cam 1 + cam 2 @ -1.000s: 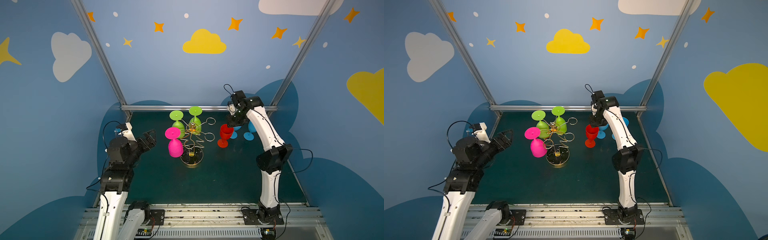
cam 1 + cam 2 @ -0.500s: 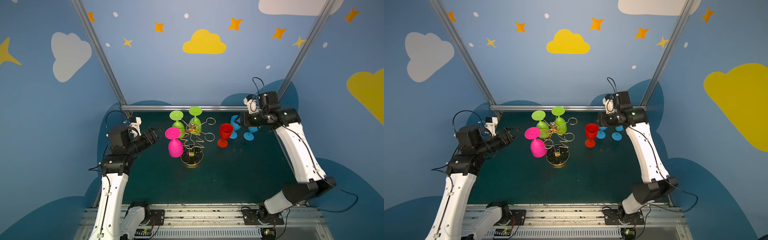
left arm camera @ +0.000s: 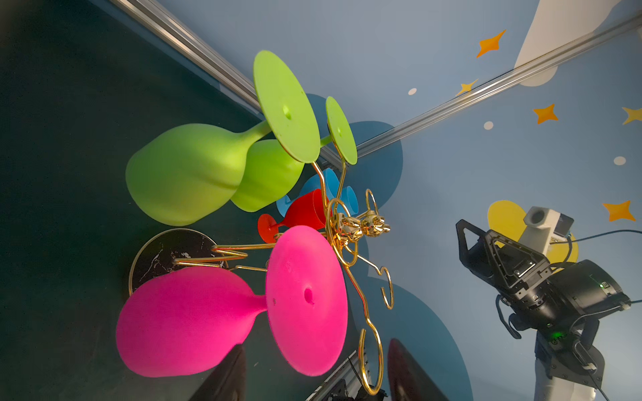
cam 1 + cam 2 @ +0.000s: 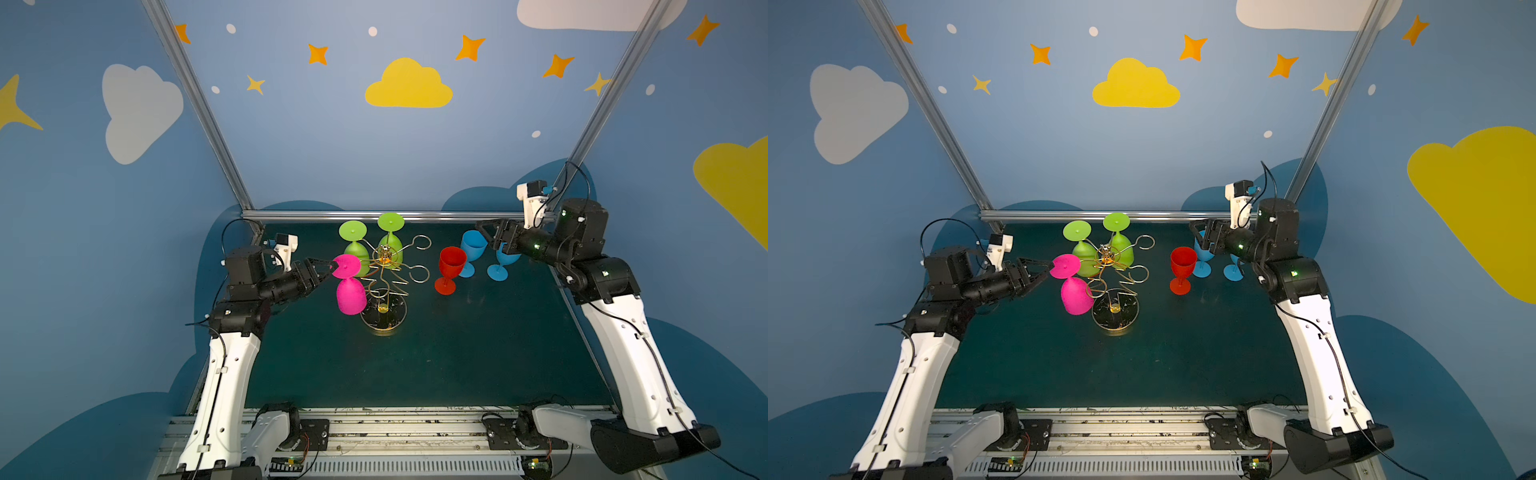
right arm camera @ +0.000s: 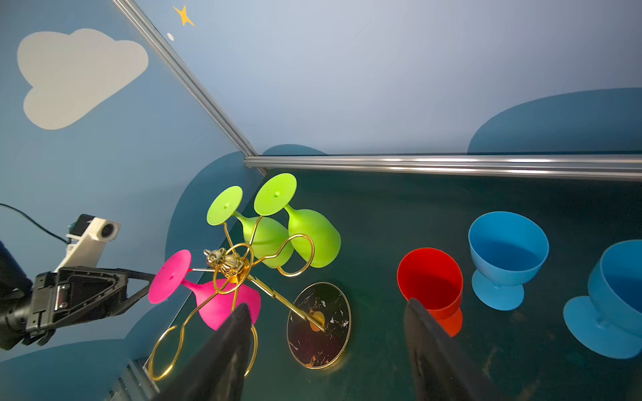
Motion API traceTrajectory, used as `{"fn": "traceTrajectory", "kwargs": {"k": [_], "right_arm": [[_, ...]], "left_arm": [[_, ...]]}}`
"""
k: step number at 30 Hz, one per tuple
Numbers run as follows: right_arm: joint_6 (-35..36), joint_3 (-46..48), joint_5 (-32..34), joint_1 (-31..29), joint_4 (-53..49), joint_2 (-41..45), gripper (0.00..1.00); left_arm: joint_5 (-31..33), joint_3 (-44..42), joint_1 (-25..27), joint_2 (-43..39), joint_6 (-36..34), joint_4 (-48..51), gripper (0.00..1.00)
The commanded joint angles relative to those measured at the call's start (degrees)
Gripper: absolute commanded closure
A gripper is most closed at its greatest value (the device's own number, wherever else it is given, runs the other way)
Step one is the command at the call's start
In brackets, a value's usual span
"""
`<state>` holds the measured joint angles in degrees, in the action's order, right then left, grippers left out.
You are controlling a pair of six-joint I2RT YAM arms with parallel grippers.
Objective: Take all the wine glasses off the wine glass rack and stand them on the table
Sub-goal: 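Raise the right gripper away while the left gripper reaches to the magenta glass foot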
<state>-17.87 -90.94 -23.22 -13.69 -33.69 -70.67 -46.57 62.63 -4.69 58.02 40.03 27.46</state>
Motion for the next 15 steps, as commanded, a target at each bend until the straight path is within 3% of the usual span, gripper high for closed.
{"fn": "traceTrajectory", "kwargs": {"k": [1,15], "right_arm": [[-0.8,0.0,-1.2,0.1,2.1,1.4,0.31],[-0.4,-0.1,-0.9,0.2,1.5,2.5,0.31]], "left_arm": [[-1.6,-0.6,0.9,1.5,-1.2,-2.1,0.4],[0.4,2.0,2.8,5.1,-2.1,-2.1,0.75]]}}
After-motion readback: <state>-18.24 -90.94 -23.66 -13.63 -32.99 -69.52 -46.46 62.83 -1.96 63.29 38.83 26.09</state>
